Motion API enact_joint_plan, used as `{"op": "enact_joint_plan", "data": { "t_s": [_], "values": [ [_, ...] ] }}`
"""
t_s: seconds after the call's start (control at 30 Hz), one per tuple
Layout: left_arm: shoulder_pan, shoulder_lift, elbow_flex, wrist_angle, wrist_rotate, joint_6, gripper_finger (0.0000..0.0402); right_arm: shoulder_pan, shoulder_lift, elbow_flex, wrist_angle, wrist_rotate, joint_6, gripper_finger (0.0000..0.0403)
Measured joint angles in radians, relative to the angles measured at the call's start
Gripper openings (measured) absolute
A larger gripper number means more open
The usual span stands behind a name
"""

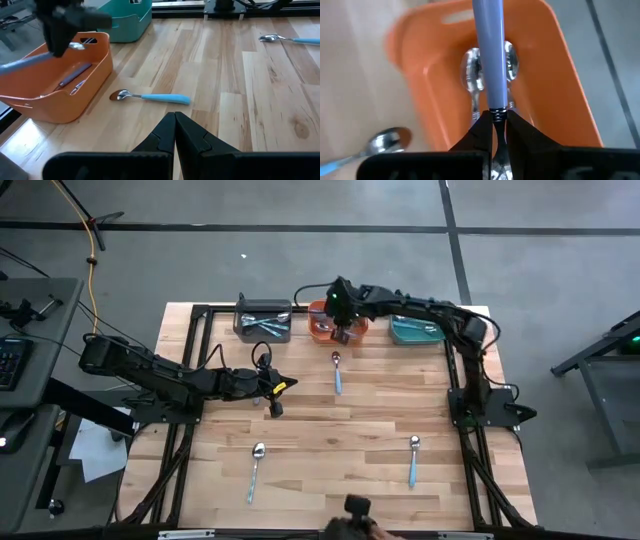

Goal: Sort silverware by color (type)
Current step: Put the purple spoon into the orange bin, then put the blue spoon into the green bin

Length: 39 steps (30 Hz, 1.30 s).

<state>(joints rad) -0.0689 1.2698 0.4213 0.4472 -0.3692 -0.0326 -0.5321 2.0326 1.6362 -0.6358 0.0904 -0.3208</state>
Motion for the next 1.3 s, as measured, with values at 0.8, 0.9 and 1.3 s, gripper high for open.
{"op": "enact_joint_plan", "data": {
  "t_s": [0.8, 0.9, 1.3],
  "values": [
    [0.001, 0.000, 0.000, -0.001, 0.000, 0.010, 0.0003, -0.043, 0.150, 0.136, -0.136, 0.065, 0.003, 0.0101],
    [0.001, 0.000, 0.000, -0.002, 0.000, 0.010, 0.0003, -0.029, 0.117, 0.136, -0.156, 0.074, 0.000, 0.0101],
    [0.001, 0.000, 0.000, -0.003, 0.000, 0.010, 0.0003, 0.019, -0.124, -0.152, 0.147, 0.022, 0.061, 0.0008]
  ]
}}
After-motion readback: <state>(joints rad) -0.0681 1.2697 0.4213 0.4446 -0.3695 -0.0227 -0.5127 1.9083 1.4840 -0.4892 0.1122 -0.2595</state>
